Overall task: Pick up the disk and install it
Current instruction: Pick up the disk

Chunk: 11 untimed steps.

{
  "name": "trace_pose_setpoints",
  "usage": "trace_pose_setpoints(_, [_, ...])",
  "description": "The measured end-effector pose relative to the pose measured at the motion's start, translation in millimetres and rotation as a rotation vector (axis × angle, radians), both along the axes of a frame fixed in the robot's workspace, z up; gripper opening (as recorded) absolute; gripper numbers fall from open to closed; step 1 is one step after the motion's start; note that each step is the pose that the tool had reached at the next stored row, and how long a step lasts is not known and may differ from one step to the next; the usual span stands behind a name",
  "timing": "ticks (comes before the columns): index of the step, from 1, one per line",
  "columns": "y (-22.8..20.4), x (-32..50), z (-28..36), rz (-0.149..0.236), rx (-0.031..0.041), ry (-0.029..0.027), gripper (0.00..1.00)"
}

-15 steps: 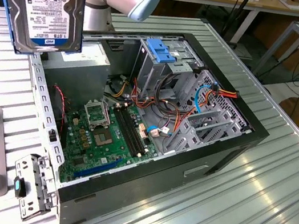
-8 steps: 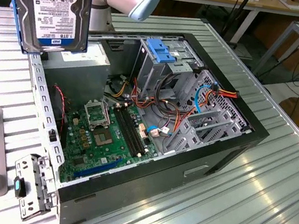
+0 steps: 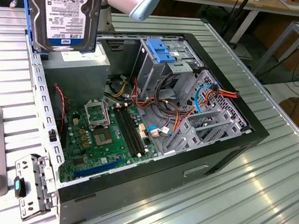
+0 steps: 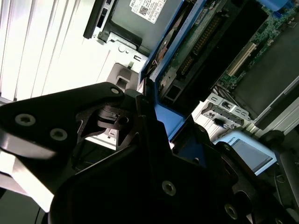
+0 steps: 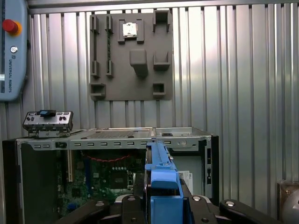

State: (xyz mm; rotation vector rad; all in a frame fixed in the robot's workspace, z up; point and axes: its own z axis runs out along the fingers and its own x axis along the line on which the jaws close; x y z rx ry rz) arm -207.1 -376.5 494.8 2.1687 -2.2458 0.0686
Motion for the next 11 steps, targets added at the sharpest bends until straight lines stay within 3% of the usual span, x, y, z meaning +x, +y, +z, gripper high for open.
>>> trace_pose_setpoints(11, [0.0,21.0,0.0,0.000,0.0000,0.0000,0.37])
